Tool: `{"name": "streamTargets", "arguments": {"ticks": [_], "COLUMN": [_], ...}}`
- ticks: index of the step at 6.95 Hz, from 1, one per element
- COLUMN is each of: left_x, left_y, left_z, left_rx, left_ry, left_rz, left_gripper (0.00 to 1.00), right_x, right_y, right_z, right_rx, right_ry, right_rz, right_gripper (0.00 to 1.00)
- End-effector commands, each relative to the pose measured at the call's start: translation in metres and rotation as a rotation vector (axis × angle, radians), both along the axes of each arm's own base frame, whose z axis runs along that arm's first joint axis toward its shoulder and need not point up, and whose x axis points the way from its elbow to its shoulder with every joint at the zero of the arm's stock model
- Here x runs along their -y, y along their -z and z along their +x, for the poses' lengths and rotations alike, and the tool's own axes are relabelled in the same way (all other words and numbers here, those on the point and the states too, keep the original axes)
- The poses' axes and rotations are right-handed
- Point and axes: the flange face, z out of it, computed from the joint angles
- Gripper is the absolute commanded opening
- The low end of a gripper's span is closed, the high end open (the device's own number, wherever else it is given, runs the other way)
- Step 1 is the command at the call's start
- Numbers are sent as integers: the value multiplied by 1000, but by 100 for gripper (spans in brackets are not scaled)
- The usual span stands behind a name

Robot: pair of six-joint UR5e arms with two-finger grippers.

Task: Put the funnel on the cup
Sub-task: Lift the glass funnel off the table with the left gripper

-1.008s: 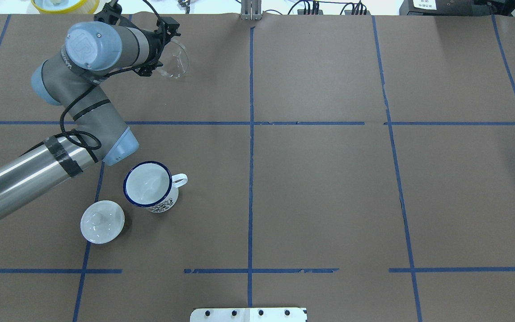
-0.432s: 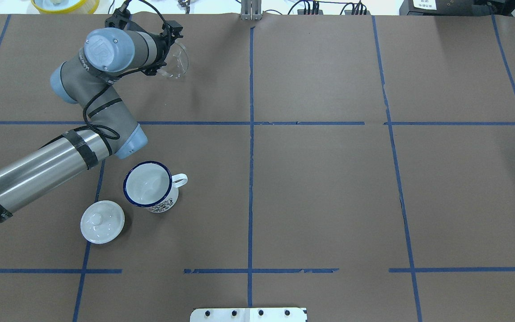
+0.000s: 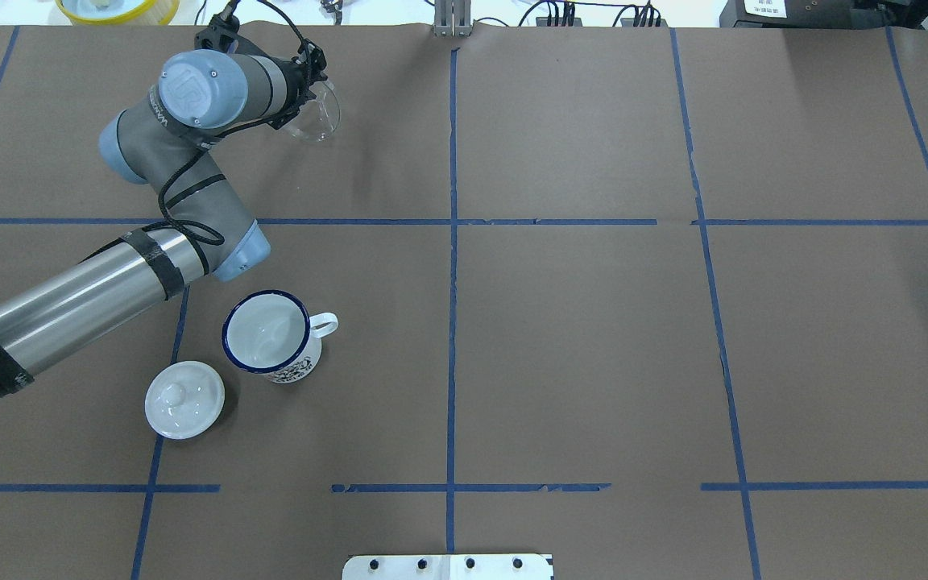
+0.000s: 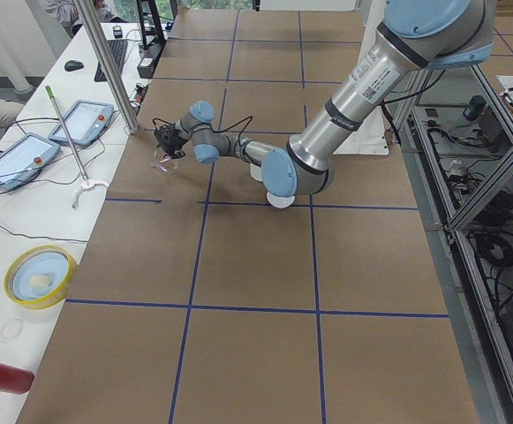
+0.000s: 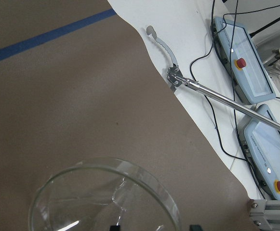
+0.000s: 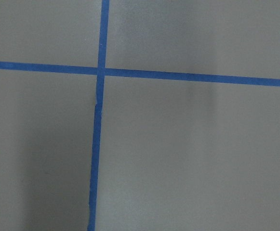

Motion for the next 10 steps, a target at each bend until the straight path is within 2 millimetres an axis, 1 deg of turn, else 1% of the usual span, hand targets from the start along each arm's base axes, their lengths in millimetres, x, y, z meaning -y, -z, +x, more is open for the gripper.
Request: {"name": "streamTargets", "arguments": {"ticks": [1, 2, 3, 5, 6, 7, 8, 9, 10], "left_x": [3, 8, 20, 23, 8, -21, -52, -96, -148], "left_y": [3, 7, 21, 66, 103, 137, 180, 214, 238], "left_z": [-2, -10, -33, -68, -91, -108, -125, -151, -182], "left_rx": [3, -3, -19, -76, -135, -145, -84, -4, 77], "left_ry": [1, 12, 34, 66, 11, -87, -164, -229, -330], "left_rz": [7, 14, 32, 100, 141, 98, 80, 23, -13], "left_gripper": [0, 0, 0, 0, 0, 0, 0, 0, 0], "right_x": [0, 0, 0, 0, 0, 0, 0, 0, 0], "right_y": [0, -1, -1, 0, -1, -1, 0, -1, -1], "right_z": [0, 0, 0, 0, 0, 0, 0, 0, 0], "right_rx": [0, 0, 0, 0, 0, 0, 0, 0, 0], "right_ry": [0, 0, 0, 0, 0, 0, 0, 0, 0], "right_rz": [0, -1, -1, 0, -1, -1, 0, -1, -1], "right_gripper": [100, 100, 100, 100, 100, 100, 100, 100, 100]}}
